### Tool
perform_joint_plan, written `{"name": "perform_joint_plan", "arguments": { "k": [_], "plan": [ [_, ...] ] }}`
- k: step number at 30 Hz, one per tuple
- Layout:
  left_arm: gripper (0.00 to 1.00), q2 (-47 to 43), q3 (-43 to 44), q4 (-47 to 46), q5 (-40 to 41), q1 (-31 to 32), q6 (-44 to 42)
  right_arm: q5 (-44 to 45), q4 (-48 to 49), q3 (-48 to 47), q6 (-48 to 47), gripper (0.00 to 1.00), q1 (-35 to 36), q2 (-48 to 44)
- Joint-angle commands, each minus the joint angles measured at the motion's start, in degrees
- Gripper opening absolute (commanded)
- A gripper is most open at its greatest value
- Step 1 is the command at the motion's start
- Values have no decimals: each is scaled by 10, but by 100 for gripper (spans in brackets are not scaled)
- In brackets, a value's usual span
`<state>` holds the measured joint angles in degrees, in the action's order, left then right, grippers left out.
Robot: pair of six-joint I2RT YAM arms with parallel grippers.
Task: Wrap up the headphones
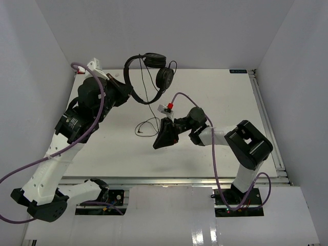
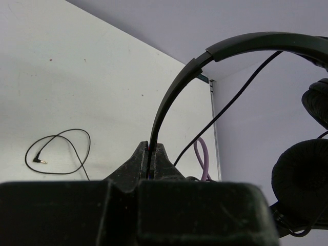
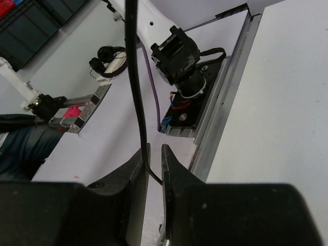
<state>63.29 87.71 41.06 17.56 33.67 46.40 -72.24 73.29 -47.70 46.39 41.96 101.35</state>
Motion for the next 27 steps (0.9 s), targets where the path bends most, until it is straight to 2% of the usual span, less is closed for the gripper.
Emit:
{"name": "perform_joint_plan", "arguments": {
  "k": [1, 7, 12, 18, 20, 23, 27],
  "plan": [
    [0, 3, 40, 12, 37, 3, -10, -14, 154, 12, 10, 21, 10, -26],
    [0, 12, 74, 36, 82, 3, -31, -20, 130, 30, -26, 21, 28, -48],
    [0, 33, 112, 50, 116, 3, -59, -22, 36, 45, -110, 19, 50, -83],
    [0, 45, 142, 64, 134, 3, -77, -16, -122, 59, -249, 15, 55, -140],
    [0, 48, 151, 72, 140, 3, -83, -13, -202, 59, -299, 14, 57, -161],
    [0, 49, 157, 79, 150, 2, -93, -7, -264, 57, -363, 13, 59, -184],
    [0, 47, 151, 82, 161, 2, -101, 24, -416, 45, -454, 11, 59, -215]
  ]
}}
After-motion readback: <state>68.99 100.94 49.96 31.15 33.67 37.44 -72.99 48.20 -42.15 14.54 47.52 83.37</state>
